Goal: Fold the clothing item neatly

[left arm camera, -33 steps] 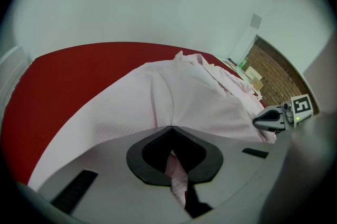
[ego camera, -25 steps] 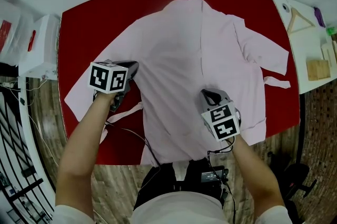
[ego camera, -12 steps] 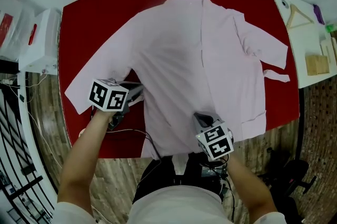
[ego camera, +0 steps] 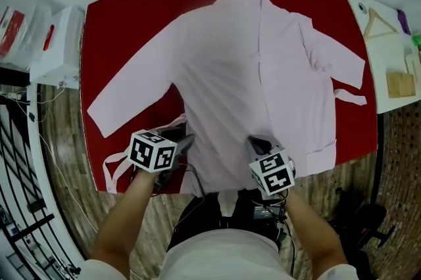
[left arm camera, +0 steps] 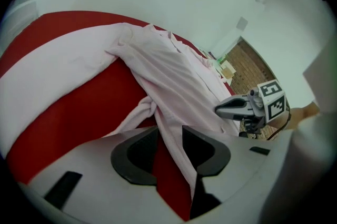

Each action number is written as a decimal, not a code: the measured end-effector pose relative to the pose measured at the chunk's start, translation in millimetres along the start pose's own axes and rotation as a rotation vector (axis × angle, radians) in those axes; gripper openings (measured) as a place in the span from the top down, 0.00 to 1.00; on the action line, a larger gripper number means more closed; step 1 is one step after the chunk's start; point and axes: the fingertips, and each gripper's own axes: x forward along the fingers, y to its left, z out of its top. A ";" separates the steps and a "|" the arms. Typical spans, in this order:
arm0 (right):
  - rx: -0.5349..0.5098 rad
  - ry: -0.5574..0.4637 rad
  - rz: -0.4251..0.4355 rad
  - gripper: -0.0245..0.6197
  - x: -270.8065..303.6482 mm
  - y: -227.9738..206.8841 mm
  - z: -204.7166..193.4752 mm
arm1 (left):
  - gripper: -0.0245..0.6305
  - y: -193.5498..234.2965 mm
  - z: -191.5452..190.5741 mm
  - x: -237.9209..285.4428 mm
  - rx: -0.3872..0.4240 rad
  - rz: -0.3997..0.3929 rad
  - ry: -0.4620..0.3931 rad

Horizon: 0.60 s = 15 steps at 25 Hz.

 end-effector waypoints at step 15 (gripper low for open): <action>-0.060 0.009 0.004 0.94 6.9 -7.9 3.3 | 0.95 10.0 -28.4 -19.0 -0.126 0.075 -0.131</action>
